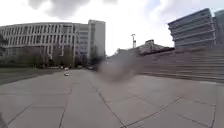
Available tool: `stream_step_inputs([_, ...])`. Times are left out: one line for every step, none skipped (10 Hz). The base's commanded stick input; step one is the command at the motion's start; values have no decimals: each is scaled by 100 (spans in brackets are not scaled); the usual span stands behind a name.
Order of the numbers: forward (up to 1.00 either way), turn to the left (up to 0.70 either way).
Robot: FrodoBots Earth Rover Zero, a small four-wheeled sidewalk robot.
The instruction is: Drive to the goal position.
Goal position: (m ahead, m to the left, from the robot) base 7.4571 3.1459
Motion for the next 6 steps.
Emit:
stream_step_inputs([70, 0])
stream_step_inputs([70, 0])
stream_step_inputs([70, 0])
stream_step_inputs([70, 0])
stream_step_inputs([70, 0])
stream_step_inputs([70, 0])
